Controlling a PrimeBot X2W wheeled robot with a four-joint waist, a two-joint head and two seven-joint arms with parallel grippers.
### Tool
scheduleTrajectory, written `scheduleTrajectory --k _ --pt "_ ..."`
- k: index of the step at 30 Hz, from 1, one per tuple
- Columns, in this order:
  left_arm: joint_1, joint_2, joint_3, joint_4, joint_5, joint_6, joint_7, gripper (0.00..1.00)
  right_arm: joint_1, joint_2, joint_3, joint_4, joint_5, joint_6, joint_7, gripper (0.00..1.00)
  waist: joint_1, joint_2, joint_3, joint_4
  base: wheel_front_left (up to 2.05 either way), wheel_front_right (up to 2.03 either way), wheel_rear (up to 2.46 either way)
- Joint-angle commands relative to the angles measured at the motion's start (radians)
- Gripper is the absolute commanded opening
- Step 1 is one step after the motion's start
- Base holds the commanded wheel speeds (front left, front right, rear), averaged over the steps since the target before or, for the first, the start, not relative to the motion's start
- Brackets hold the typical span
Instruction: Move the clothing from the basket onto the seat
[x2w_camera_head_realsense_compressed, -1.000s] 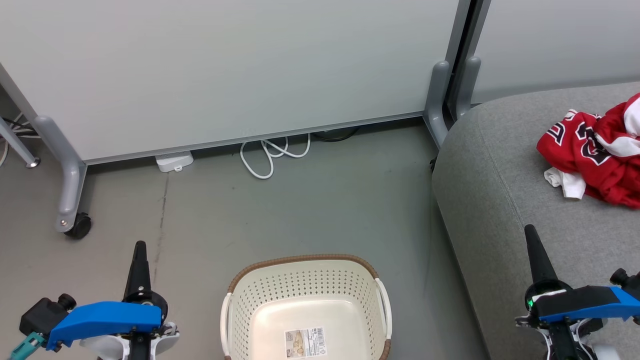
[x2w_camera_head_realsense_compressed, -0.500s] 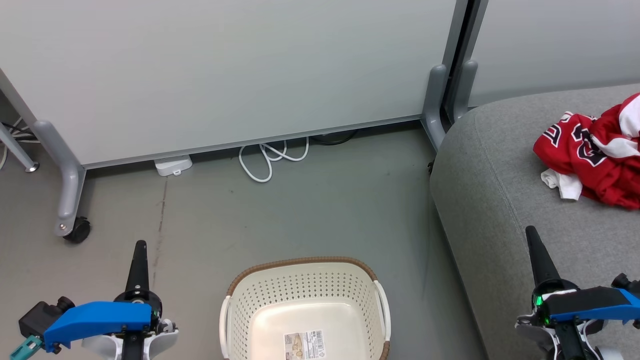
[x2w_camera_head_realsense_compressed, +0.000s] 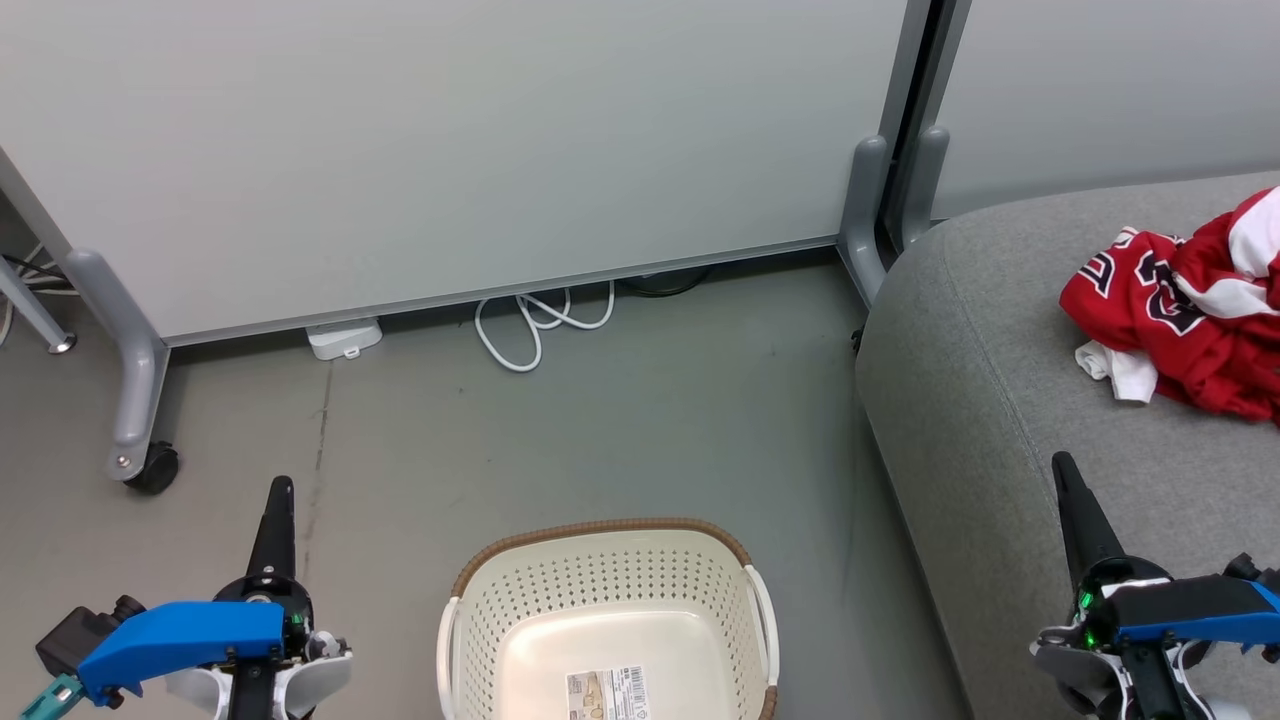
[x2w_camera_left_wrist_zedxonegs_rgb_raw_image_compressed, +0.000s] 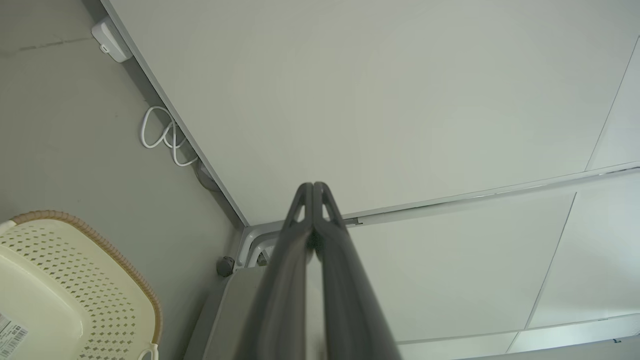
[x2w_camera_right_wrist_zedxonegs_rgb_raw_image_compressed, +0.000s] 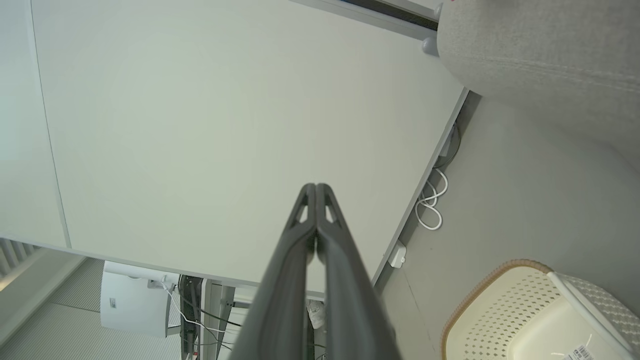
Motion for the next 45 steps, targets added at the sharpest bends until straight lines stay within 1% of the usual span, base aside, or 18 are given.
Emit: scheduleTrajectory --k 1,32,45 --pt "-0.017 0.004 0.007 -0.009 -0.024 -0.007 0.009 0.00 0.007 0.002 -0.003 -0.007 0.028 0.000 0.008 0.00 0.0000 -0.0001 -0.001 -0.001 0.00 0.00 0.00" --pt "-0.018 0.004 0.020 -0.014 -0.243 -0.006 0.064 0.00 0.013 0.004 -0.016 -0.006 0.255 0.000 0.065 0.00 0.0000 -0.0001 -0.021 -0.011 0.00 0.00 0.00" --pt "-0.017 0.004 0.020 -0.013 -0.242 -0.006 0.065 0.00 0.013 0.004 -0.016 -0.006 0.254 0.000 0.066 0.00 0.0000 -0.0001 -0.022 -0.011 0.00 0.00 0.00"
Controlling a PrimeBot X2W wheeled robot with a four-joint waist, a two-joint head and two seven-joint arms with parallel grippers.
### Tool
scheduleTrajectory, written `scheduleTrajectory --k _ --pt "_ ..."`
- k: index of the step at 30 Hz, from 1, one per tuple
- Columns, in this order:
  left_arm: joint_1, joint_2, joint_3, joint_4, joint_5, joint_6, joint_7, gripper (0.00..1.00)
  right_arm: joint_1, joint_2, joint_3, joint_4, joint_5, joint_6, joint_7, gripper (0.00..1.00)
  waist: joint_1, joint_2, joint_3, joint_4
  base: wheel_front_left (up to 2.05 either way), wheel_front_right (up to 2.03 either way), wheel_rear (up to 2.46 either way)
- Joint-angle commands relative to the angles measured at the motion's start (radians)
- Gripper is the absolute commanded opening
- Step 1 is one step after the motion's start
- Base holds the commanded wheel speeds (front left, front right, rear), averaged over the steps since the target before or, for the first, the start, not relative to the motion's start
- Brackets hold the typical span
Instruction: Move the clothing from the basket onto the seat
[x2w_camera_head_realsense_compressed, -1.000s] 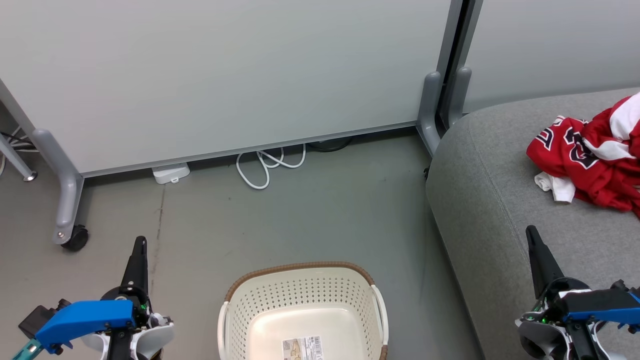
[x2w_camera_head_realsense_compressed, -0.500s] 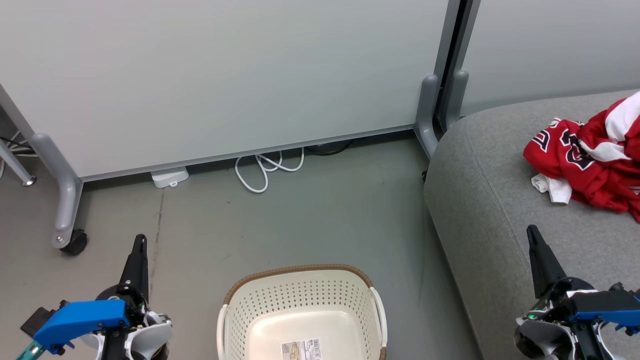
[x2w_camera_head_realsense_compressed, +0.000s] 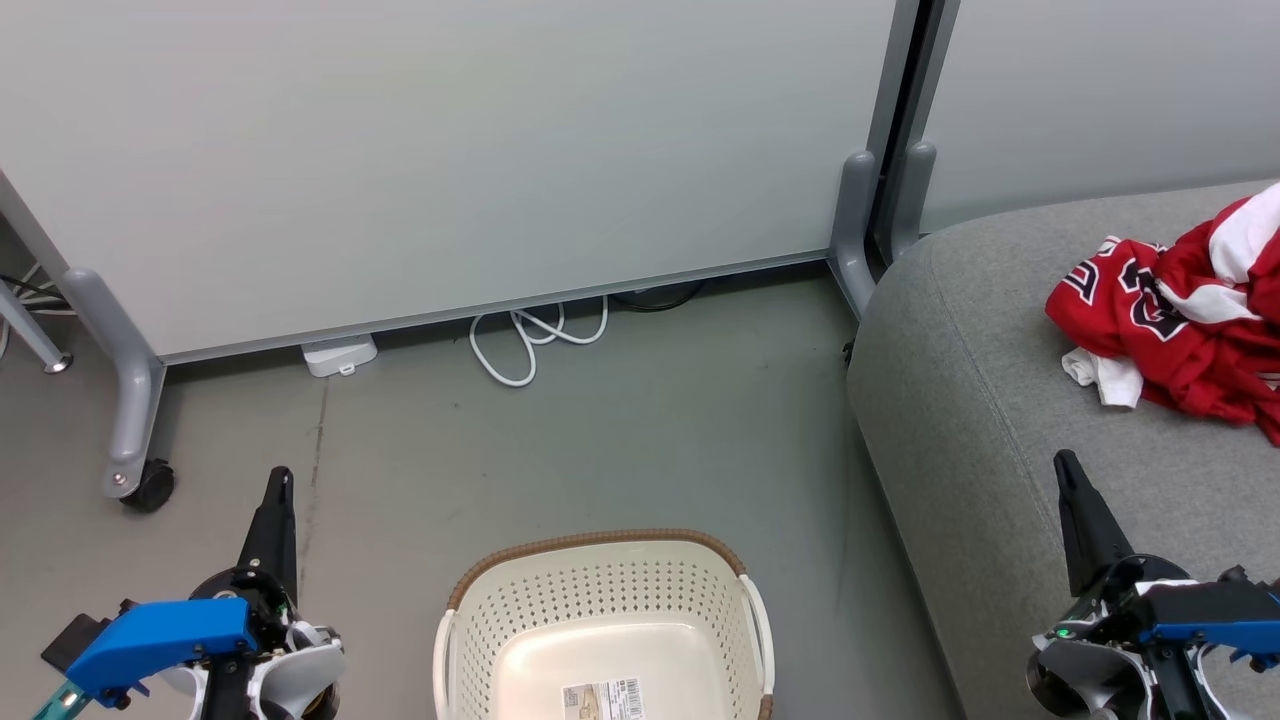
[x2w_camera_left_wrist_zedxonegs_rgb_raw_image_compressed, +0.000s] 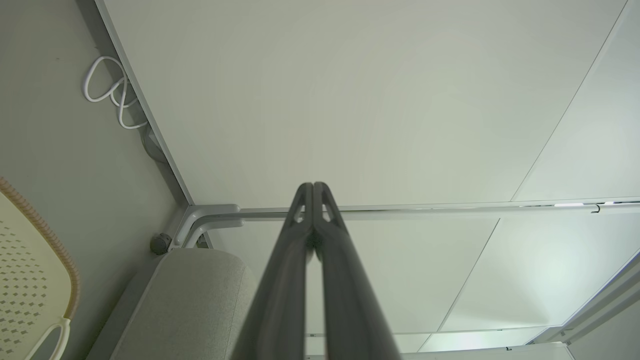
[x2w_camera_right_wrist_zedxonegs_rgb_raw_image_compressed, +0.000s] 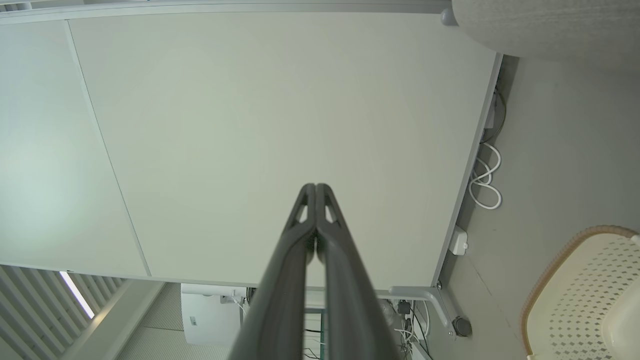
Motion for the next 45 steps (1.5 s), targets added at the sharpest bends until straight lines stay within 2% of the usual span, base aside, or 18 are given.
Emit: scheduleTrajectory --k 1,45 --pt "-0.009 0.003 0.003 -0.003 -0.002 -0.004 0.004 0.00 0.012 0.003 -0.002 -0.002 0.002 0.000 0.005 0.00 0.0000 0.0000 0.000 0.000 0.00 0.00 0.00" --pt "-0.009 0.003 0.002 -0.004 -0.002 -0.004 0.003 0.00 0.012 0.003 -0.001 -0.002 0.003 0.000 0.005 0.00 0.0000 0.0000 0.000 0.000 0.00 0.00 0.00"
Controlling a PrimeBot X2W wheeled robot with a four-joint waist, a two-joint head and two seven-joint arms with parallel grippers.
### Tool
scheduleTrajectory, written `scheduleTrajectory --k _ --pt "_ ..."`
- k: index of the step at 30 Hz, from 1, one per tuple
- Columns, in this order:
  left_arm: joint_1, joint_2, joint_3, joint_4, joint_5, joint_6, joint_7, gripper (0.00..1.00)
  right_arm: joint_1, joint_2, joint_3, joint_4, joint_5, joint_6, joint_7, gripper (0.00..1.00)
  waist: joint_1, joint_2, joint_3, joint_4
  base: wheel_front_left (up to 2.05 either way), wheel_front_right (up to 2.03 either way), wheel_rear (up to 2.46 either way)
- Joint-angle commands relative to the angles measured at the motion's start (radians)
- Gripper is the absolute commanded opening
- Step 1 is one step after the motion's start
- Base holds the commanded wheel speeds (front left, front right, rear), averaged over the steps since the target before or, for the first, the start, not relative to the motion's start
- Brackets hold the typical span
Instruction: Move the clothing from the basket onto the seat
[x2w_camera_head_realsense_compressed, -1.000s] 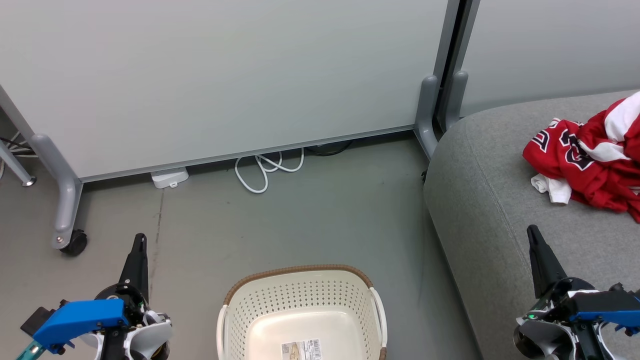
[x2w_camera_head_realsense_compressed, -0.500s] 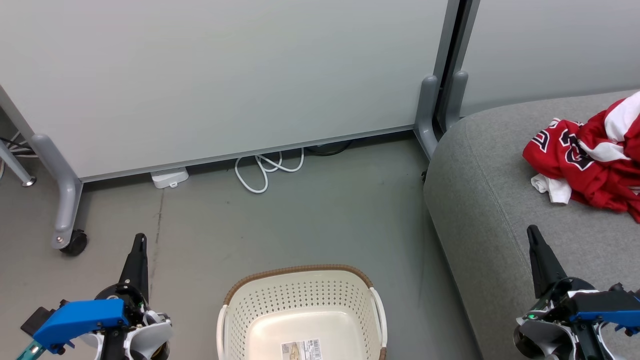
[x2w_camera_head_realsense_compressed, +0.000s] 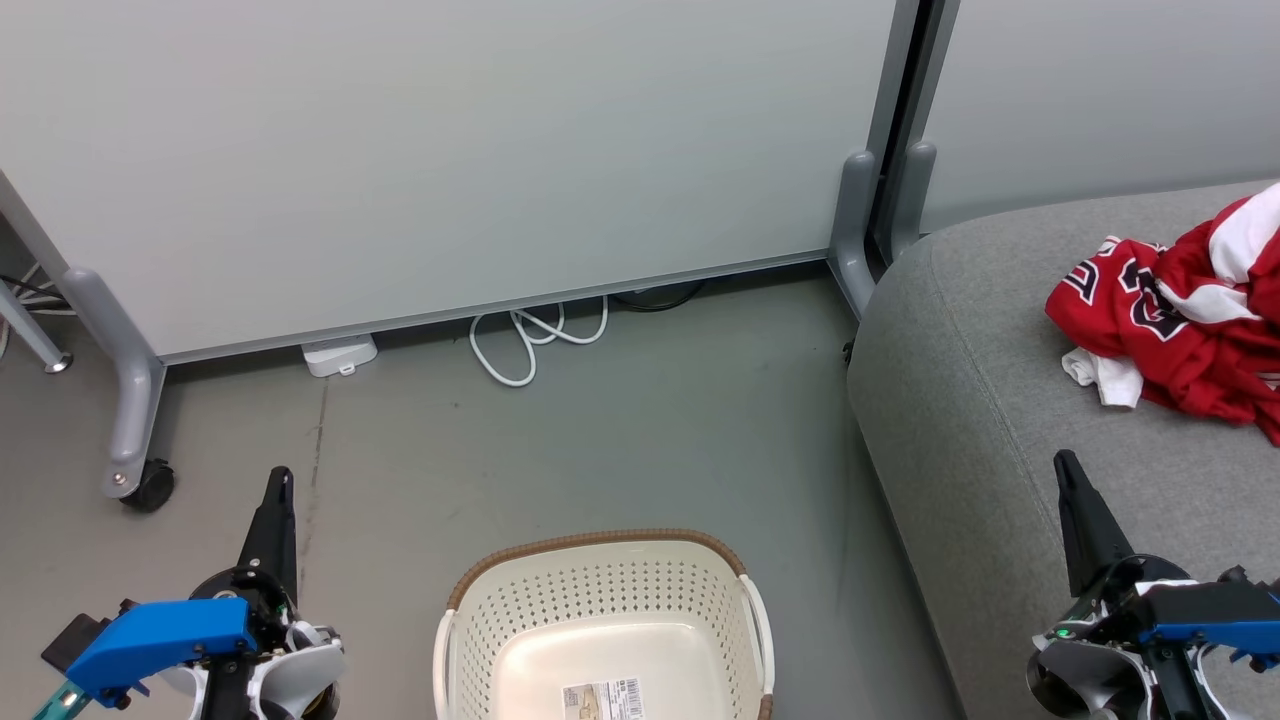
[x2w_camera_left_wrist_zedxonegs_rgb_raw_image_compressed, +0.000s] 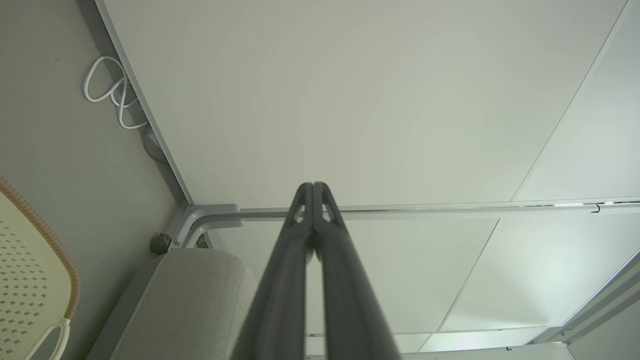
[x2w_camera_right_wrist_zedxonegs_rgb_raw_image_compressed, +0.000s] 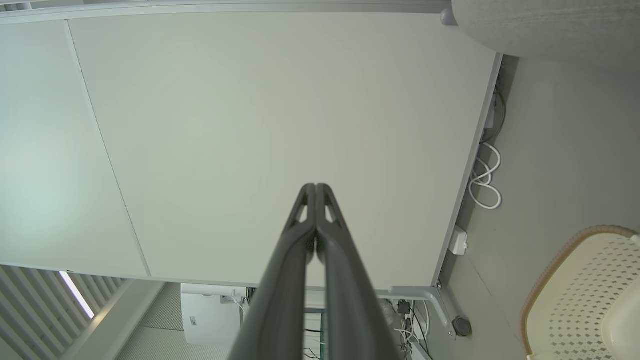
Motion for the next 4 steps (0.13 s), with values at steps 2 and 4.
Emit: scheduleTrajectory --k 2,4 --pt "-0.009 0.003 0.002 -0.003 -0.002 -0.004 0.003 0.00 0.012 0.002 -0.001 -0.002 0.003 0.000 0.004 0.00 0.0000 0.0000 0.000 0.000 0.00 0.00 0.00" --pt "-0.009 0.003 0.002 -0.003 -0.002 -0.004 0.003 0.00 0.012 0.002 -0.001 -0.002 0.003 0.000 0.004 0.00 0.0000 0.0000 0.000 0.000 0.00 0.00 0.00"
